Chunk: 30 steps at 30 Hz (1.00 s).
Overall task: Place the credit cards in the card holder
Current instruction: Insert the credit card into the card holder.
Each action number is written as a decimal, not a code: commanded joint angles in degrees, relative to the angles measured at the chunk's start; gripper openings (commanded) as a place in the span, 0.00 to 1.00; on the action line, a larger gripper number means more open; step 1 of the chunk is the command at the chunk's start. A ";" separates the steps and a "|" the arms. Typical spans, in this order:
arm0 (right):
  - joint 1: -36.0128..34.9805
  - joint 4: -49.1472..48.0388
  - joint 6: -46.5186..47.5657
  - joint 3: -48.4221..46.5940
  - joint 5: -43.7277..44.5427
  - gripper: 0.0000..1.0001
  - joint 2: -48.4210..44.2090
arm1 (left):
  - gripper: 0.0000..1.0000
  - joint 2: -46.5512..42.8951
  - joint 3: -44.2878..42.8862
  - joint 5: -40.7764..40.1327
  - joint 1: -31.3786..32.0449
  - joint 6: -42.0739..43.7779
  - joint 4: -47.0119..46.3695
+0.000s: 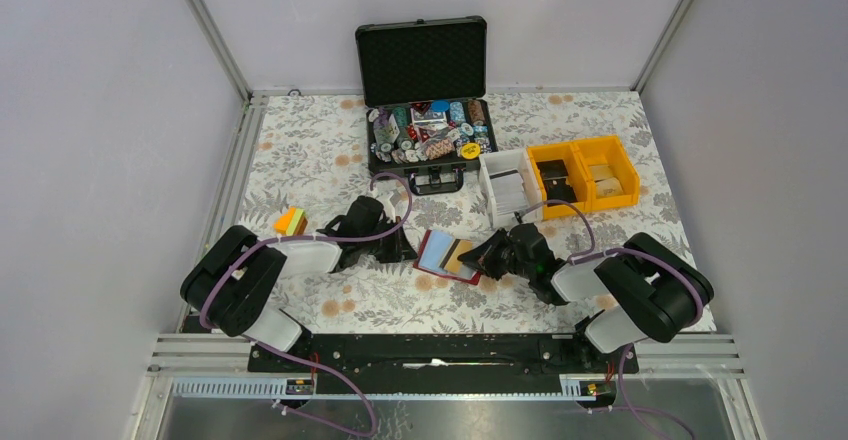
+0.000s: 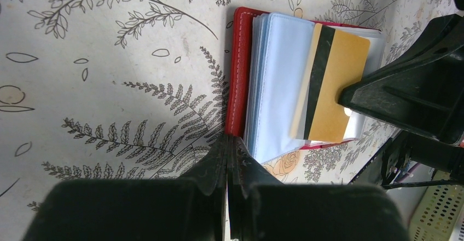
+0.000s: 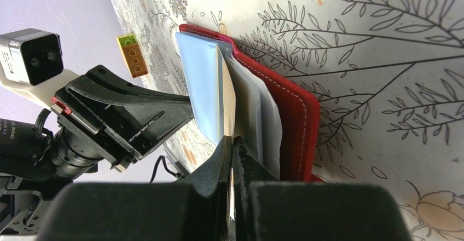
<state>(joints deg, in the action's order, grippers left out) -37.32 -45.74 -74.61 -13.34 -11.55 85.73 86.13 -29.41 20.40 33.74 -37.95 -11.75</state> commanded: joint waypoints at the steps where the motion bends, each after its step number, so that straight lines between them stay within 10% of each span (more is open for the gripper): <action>1: -0.22 4.73 3.53 -0.97 0.09 0.00 0.44 | 0.00 0.51 -0.34 2.38 0.37 0.33 -3.41; 30: -1.86 7.31 7.37 -6.98 -4.05 0.00 5.64 | 0.00 -0.31 0.40 4.46 0.37 2.28 -4.69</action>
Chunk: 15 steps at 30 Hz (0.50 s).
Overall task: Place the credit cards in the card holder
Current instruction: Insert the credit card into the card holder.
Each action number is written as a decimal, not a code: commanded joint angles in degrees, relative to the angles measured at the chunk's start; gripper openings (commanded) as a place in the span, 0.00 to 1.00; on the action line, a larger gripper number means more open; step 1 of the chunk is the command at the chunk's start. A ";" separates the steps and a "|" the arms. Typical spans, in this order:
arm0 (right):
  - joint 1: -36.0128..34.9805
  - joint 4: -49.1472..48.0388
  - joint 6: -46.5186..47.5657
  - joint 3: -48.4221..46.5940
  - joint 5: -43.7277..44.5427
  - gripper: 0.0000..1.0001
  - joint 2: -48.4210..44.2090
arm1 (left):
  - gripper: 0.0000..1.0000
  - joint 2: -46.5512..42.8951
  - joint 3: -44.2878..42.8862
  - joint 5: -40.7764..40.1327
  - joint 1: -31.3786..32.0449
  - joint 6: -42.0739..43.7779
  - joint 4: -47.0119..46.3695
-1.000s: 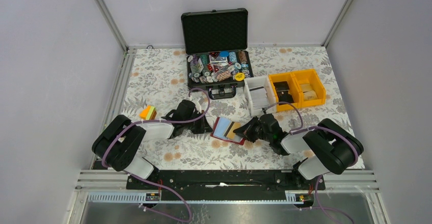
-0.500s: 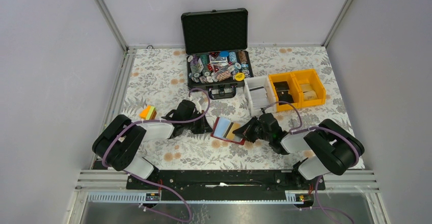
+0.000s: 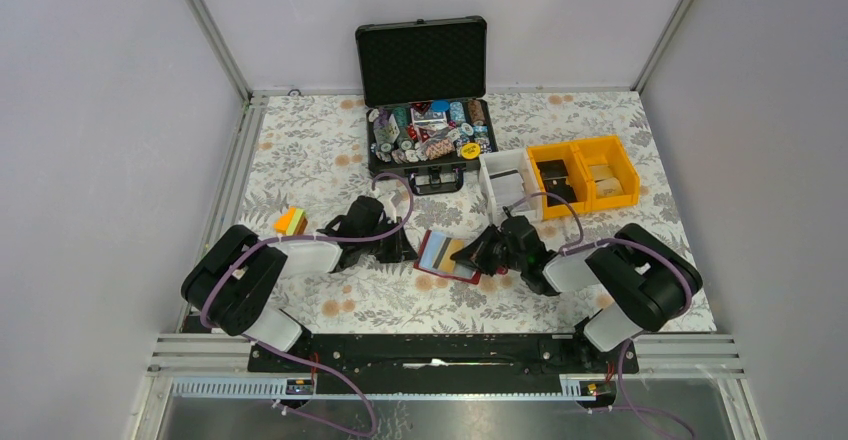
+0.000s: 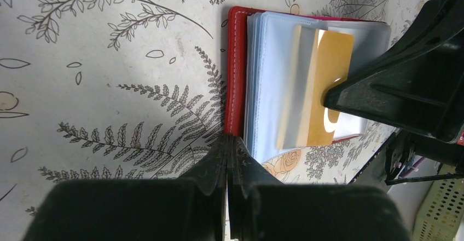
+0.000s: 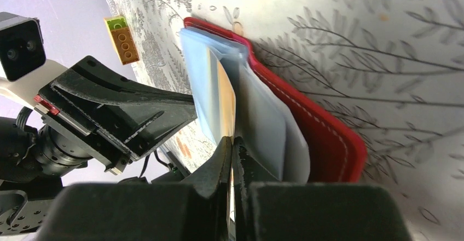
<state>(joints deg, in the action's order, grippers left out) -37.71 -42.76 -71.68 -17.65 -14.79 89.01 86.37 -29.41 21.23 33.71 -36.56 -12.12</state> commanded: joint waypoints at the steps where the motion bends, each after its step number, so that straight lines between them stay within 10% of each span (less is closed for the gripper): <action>1: -1.59 4.76 4.86 -3.19 -0.62 0.00 2.54 | 0.00 -0.58 0.40 3.76 0.39 0.83 -4.39; 15: -1.79 20.95 11.79 -7.61 7.38 0.42 -4.80 | 0.00 -3.59 0.80 0.74 0.28 -1.23 -1.85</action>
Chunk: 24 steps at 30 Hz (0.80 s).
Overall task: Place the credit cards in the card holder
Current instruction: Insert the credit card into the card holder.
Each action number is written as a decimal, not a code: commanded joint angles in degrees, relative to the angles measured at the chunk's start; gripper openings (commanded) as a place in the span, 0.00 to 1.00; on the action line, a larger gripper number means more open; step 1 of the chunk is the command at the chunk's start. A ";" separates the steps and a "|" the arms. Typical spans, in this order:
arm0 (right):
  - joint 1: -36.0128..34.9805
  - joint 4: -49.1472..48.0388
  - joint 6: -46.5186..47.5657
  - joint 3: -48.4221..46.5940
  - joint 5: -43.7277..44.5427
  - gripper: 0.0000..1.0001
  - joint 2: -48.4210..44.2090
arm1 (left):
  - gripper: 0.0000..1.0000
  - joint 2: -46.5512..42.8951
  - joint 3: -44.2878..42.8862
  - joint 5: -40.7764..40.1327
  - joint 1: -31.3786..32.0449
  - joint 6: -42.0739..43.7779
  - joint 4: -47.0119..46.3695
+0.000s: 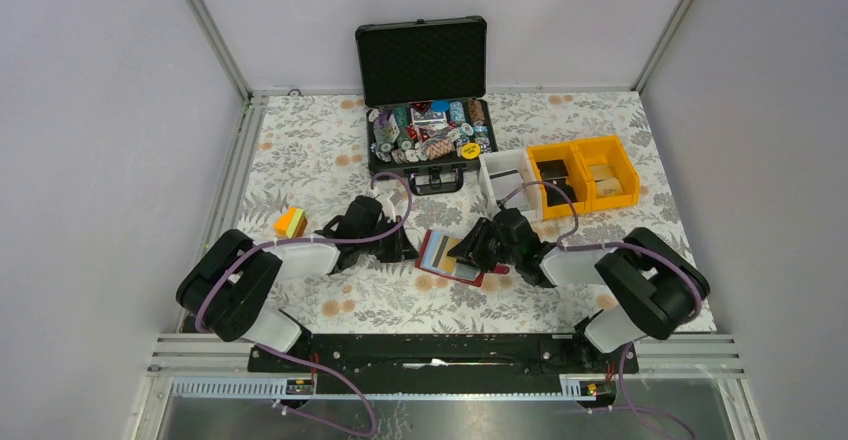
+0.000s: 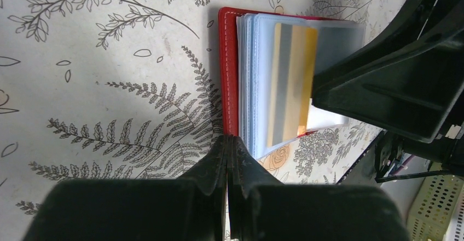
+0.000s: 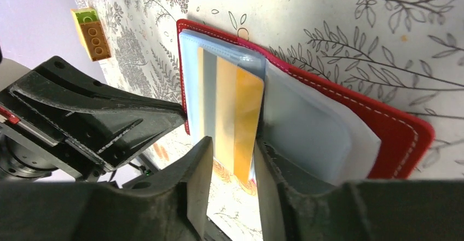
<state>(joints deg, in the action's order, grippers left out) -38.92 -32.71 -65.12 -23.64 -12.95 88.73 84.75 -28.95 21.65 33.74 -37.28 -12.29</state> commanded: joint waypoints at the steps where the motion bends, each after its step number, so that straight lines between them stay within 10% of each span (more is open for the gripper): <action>1: -0.57 12.60 6.20 -2.04 6.32 0.44 -6.03 | 0.00 -2.06 0.38 0.29 0.23 -0.61 -1.72; 24: -1.50 8.51 8.53 -8.83 2.93 0.26 1.69 | 0.00 -2.96 0.74 1.09 0.19 -0.51 -2.30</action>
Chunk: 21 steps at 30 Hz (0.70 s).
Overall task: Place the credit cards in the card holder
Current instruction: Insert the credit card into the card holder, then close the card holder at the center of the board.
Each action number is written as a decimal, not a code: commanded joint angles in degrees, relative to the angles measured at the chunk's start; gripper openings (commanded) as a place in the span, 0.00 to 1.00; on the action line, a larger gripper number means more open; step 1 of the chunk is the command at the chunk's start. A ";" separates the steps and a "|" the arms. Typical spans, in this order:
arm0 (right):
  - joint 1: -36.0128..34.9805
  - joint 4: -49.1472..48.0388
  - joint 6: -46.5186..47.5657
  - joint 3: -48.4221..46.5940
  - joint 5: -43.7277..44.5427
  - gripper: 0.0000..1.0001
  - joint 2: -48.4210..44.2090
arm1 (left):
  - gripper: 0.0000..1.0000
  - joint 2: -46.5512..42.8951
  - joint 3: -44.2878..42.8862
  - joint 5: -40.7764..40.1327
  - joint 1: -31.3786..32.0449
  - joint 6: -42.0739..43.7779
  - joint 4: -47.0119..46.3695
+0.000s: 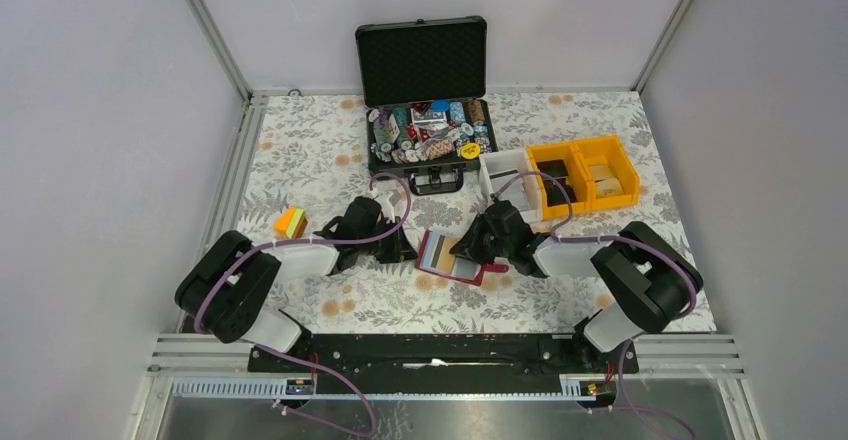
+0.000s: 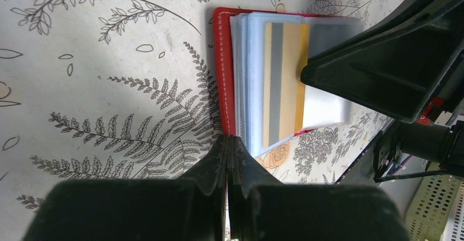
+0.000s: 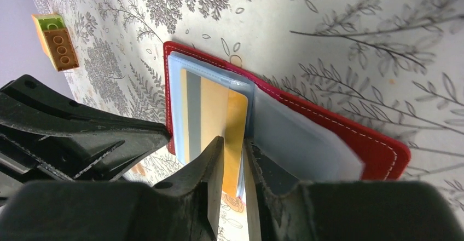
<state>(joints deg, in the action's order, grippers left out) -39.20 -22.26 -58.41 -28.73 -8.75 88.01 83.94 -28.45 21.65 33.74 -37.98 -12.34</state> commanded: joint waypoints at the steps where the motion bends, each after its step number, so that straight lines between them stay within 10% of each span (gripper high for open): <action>1: -1.47 -2.00 1.97 -4.55 -1.49 0.26 3.21 | 0.00 -2.26 0.19 1.20 0.19 0.10 -2.30; 9: -3.70 -1.62 2.48 -7.89 -1.68 0.29 5.76 | 0.00 -4.42 0.40 0.07 -0.08 -0.17 -1.01; 21: -3.10 17.35 10.89 -9.46 11.33 0.64 -11.77 | 0.00 -14.22 -5.01 0.01 -1.92 5.95 12.97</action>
<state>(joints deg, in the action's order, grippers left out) -42.44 -12.10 -51.81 -35.94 -4.54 83.83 72.16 -29.17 20.95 32.03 -36.03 -3.73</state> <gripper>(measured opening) 0.598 0.014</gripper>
